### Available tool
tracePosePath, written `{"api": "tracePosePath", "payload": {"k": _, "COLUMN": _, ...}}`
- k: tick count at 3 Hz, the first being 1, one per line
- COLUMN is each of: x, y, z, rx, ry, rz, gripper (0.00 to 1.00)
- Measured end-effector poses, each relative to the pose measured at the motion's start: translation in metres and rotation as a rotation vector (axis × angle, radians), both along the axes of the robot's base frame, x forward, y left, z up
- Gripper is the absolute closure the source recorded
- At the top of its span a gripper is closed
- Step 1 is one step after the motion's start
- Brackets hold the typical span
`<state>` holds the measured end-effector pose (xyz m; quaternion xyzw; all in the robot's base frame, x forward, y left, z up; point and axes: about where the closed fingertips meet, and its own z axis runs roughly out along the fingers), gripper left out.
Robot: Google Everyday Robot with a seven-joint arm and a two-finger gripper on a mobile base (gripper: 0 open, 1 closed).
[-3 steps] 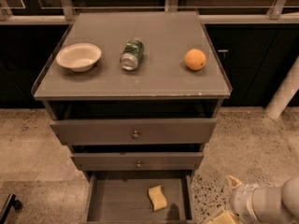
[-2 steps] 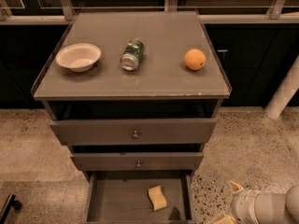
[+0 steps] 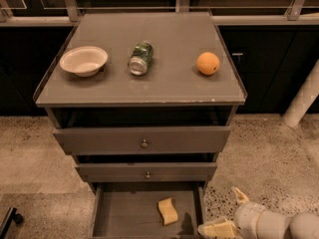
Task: Pick sponge from bottom drawer and place on counter
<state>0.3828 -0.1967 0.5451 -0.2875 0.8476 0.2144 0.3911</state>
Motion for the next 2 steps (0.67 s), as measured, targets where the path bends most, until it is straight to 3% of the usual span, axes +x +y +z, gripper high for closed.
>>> {"api": "tracePosePath", "payload": {"k": 1, "x": 0.031, "y": 0.012, "z": -0.031, "rx": 0.022, "ry": -0.063, "rz": -0.028, "gripper": 0.0}}
{"api": "tracePosePath", "payload": {"k": 2, "x": 0.032, "y": 0.014, "z": -0.042, "rx": 0.034, "ry": -0.056, "rz": -0.041, "gripper": 0.0}}
